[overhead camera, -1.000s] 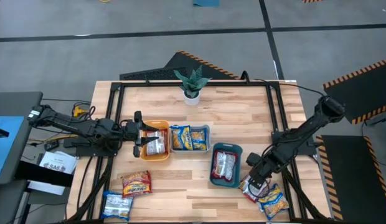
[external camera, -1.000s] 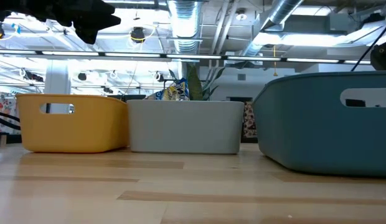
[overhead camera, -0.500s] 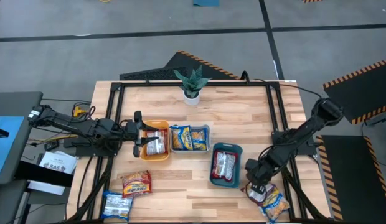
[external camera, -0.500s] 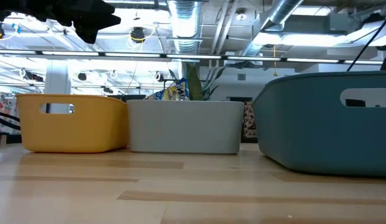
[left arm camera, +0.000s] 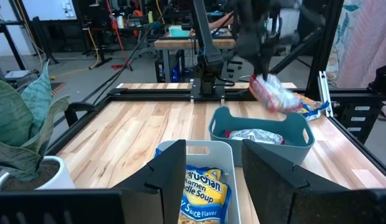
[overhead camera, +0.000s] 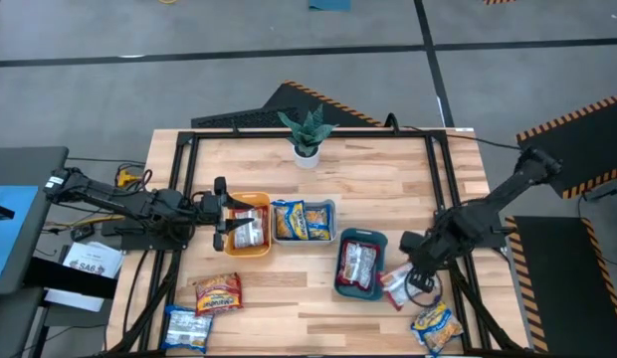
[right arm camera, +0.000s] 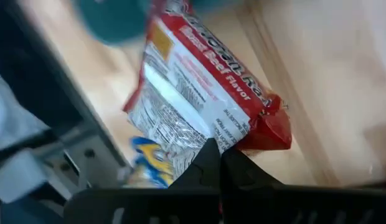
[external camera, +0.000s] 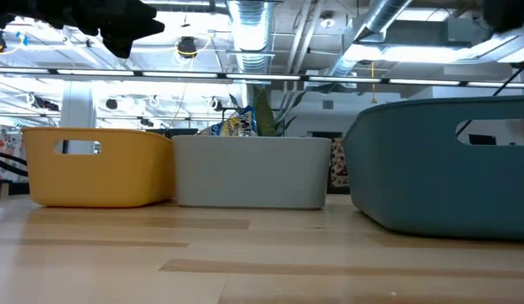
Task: Sort Maruchan noodles
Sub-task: Put the right red noodle pack into the blue bin
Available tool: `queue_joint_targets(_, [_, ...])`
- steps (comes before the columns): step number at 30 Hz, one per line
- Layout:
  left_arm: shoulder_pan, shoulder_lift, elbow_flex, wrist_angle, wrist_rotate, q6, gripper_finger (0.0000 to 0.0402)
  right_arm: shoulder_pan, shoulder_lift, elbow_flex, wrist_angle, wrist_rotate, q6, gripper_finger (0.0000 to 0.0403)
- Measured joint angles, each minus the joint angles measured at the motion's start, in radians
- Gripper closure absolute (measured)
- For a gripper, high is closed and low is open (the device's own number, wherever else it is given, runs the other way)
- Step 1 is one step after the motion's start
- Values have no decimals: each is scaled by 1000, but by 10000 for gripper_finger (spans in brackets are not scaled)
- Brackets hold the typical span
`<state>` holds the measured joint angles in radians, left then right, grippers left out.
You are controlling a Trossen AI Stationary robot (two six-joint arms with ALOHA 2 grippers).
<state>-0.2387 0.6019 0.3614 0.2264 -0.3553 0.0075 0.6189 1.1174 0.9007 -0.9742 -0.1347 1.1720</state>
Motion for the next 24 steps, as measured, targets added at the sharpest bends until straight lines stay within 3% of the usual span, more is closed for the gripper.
queue_joint_targets(8, [0,0,0,0,0,0,260,-23,-34,125,-18,330,-124,396])
queue_joint_targets(13, [0,0,0,0,0,-1,260,-85,40,125,17,461,-60,395])
queue_joint_targets(17, [0,0,0,0,0,-2,260,-133,126,124,97,477,-4,394])
queue_joint_targets(24, [0,0,0,0,0,-4,260,-151,236,124,115,381,23,393])
